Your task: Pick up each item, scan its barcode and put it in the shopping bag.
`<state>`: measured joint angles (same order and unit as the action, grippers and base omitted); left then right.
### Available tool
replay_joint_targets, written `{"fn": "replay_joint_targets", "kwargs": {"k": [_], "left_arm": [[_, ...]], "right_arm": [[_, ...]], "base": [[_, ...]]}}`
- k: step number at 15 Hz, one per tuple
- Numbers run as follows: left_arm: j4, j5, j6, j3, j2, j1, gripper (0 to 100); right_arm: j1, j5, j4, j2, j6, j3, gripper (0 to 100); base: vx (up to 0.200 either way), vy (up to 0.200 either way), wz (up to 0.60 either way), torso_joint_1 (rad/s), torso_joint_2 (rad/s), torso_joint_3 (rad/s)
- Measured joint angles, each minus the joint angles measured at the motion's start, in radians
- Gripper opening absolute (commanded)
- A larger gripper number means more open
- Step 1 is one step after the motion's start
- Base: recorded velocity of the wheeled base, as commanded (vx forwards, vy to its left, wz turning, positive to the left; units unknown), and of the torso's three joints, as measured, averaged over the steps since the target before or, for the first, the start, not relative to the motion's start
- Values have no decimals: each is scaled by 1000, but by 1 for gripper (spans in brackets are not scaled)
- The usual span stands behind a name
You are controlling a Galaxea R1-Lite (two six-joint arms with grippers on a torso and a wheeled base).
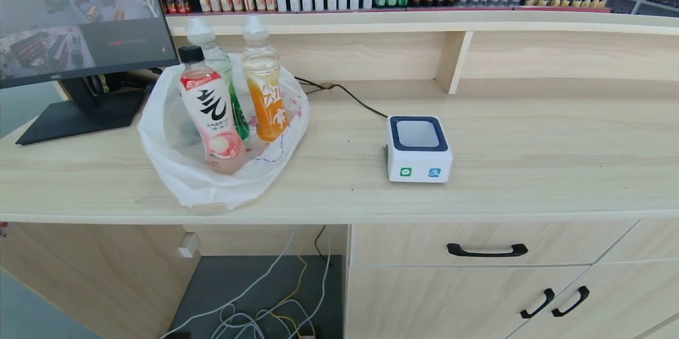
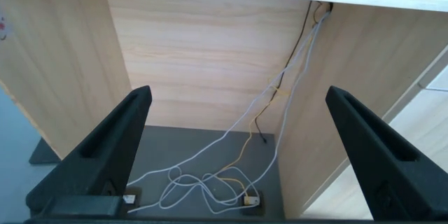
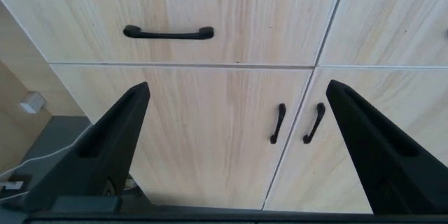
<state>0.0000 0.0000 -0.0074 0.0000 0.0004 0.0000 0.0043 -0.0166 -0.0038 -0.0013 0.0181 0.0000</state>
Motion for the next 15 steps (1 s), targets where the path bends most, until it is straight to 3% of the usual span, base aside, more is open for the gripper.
{"fn": "replay_joint_targets", "kwargs": {"k": [1,15], "left_arm": [[0,0,0,0,0,0,100],[0,0,0,0,0,0,100]], "right_arm": [[0,0,0,0,0,0,100],[0,0,0,0,0,0,100]], "base": [[0,-200,0,2,-2,-2],[0,0,0,0,0,0]]}}
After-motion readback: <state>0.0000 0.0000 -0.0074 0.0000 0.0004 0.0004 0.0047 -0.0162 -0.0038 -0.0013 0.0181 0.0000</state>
